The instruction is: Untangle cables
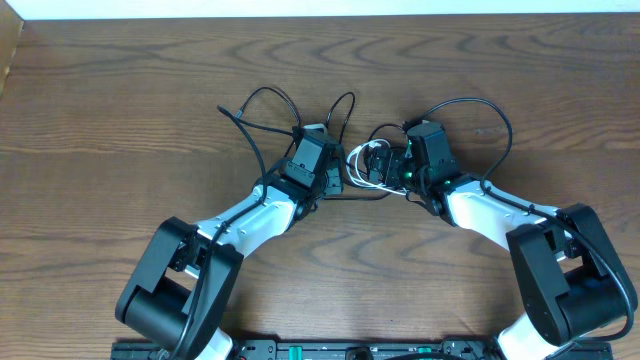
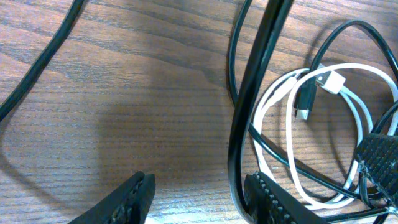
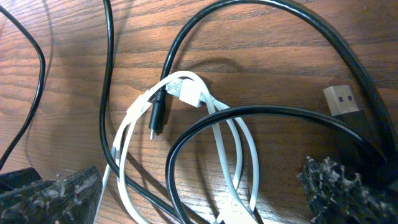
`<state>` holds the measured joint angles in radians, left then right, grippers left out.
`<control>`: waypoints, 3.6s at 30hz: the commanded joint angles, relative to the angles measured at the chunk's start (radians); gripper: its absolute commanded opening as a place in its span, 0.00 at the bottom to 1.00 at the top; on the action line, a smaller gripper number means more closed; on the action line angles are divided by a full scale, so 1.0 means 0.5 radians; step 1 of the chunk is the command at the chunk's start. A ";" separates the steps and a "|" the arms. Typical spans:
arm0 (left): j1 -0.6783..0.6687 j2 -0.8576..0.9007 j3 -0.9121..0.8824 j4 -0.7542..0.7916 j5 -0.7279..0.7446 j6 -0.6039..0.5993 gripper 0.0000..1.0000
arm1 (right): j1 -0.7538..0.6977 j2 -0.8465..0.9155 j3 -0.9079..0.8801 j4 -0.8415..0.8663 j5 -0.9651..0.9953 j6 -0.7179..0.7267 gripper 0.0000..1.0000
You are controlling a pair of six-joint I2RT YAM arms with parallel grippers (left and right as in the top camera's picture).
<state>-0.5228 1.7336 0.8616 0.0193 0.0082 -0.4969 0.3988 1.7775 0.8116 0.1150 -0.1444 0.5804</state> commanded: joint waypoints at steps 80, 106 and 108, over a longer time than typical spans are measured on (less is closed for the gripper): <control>0.267 -0.010 0.012 -0.083 -0.070 0.066 0.08 | 0.005 0.028 -0.011 -0.037 0.037 0.019 0.99; 0.267 -0.009 0.012 -0.082 -0.070 0.228 0.08 | 0.018 0.028 -0.011 0.137 -0.465 0.305 0.99; 0.267 -0.009 0.012 -0.090 -0.069 0.239 0.08 | 0.024 0.028 -0.011 0.136 -0.449 0.281 0.88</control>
<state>-0.3962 1.7336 0.8616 -0.0196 -0.0219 -0.4210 0.4007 1.7779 0.8104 0.1822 -0.3447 0.6785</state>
